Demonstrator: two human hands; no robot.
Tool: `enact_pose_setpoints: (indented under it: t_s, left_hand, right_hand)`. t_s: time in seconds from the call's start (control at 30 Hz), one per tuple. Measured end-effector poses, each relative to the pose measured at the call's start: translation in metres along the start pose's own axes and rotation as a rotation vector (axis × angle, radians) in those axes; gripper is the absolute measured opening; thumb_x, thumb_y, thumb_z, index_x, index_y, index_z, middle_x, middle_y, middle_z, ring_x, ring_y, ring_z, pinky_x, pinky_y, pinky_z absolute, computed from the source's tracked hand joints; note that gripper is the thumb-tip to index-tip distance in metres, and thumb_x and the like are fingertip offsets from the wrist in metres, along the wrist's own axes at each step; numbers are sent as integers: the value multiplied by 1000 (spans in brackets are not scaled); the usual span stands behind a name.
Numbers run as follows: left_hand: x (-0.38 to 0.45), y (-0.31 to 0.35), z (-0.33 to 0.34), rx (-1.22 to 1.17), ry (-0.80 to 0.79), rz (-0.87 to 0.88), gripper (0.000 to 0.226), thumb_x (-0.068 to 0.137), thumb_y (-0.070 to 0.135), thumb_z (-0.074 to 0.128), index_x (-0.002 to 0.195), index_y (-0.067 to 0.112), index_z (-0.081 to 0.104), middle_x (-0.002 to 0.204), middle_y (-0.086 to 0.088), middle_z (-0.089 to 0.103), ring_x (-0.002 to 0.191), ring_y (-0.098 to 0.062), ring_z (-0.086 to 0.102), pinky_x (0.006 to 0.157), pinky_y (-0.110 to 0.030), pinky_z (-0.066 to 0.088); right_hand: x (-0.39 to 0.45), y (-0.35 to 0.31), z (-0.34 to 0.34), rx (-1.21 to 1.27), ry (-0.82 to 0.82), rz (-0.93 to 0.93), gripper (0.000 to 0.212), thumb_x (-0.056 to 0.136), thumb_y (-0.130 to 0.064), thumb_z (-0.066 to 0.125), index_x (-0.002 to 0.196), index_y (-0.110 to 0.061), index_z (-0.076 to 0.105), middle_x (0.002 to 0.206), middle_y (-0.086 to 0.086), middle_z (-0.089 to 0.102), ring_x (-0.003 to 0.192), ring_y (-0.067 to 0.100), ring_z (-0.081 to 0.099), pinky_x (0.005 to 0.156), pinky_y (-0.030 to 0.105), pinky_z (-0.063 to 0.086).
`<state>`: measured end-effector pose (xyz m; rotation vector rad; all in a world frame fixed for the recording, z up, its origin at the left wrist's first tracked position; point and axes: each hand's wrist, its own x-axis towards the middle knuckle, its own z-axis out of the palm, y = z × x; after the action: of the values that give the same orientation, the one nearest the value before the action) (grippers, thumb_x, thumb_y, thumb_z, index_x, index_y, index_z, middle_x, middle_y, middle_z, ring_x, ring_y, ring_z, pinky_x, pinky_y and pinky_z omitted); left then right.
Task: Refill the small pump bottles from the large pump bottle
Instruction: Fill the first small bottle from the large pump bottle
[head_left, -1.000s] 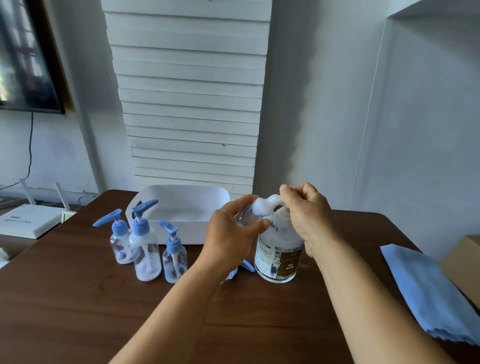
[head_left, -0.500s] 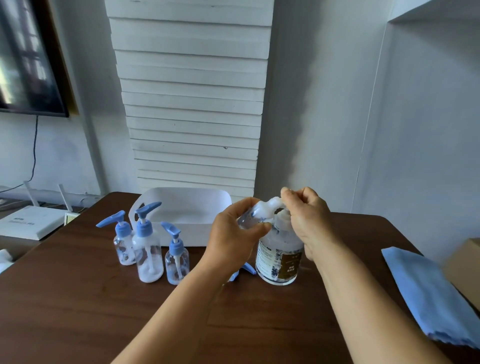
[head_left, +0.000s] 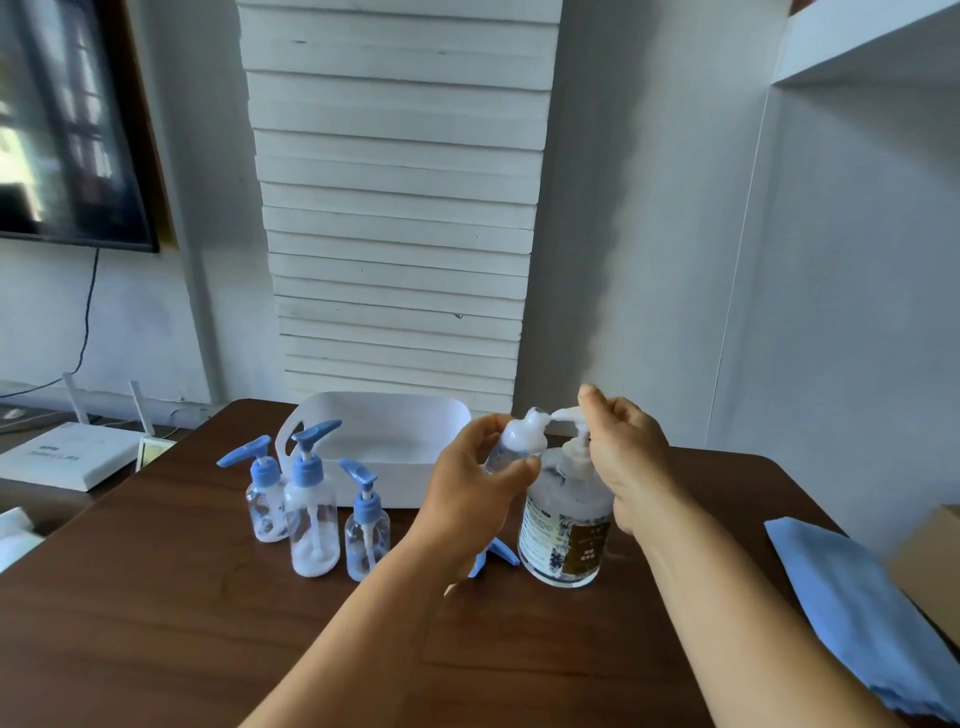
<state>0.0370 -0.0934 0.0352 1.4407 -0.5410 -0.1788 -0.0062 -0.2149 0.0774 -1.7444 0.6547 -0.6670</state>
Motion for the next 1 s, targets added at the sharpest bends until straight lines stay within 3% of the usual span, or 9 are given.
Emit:
enact_pose_setpoints:
  t_s: [0.1,0.3,0.47,0.57,0.67,0.73,0.83,0.93,1.0]
  left_hand:
    - [-3,1,-2,-71,-48,-16,27,84,10,66,108,22,62,99,10,68,87,-7,66,69,-14,51]
    - [-6,7,-3,-74,-143,-15,22,87,12,64,97,31,63,93,12,70,80,6,65,65,-7,48]
    - [-8,7,-9,-110,-129,-47,21,88,11,62,104,23,63,97,4,72,91,-8,67,76,-16,51]
    - [-10,6,-16,-86,-87,-36,24,86,11,64,103,28,62,100,-1,71,95,-16,67,85,-25,51]
    - [-14,9,-26,-75,-64,-5,34,85,8,64,97,39,57,94,3,69,76,-5,64,69,-14,46]
    - [-16,10,-33,-55,-62,-2,37,86,7,64,99,40,55,99,0,67,78,-7,64,67,-14,46]
    - [-20,10,-42,-5,-22,-21,38,85,9,65,108,37,55,113,-8,65,102,-23,63,84,-29,50]
    - [-25,6,-54,62,6,-17,38,86,8,64,116,28,51,115,-12,63,99,-23,61,78,-22,46]
    - [-31,2,-64,117,15,-18,38,86,7,62,113,31,49,112,-11,63,95,-20,61,71,-16,46]
  right_hand:
    - [-1,0,-1,-20,-4,0,37,95,-46,45,76,-16,54,71,-4,54,65,6,47,53,22,33]
    - [-1,-1,-3,-42,-15,1,36,96,-46,44,84,-15,58,75,-5,55,68,4,46,54,21,33]
    - [-4,-4,-3,-31,-12,-42,33,95,-44,47,95,-15,63,79,-6,58,71,4,49,56,21,36]
    - [-6,-4,-1,-73,-24,-98,24,92,-43,51,98,-23,62,93,-4,63,86,12,56,69,25,42]
    - [-11,-3,5,-158,4,-186,11,88,-42,55,95,-37,61,111,-6,65,104,14,58,89,34,46]
    - [-18,-5,10,-216,39,-264,11,87,-41,56,97,-38,61,116,-7,62,109,16,56,96,42,45]
    - [-30,-11,18,-295,86,-366,19,88,-33,57,105,-33,64,114,-8,61,107,18,55,96,43,43]
    - [-43,-15,27,-339,118,-531,18,86,-21,59,102,-27,66,106,-10,64,104,20,56,94,40,43]
    - [-54,-14,34,-278,33,-582,15,87,-15,59,97,-24,66,90,-16,61,94,13,57,85,27,45]
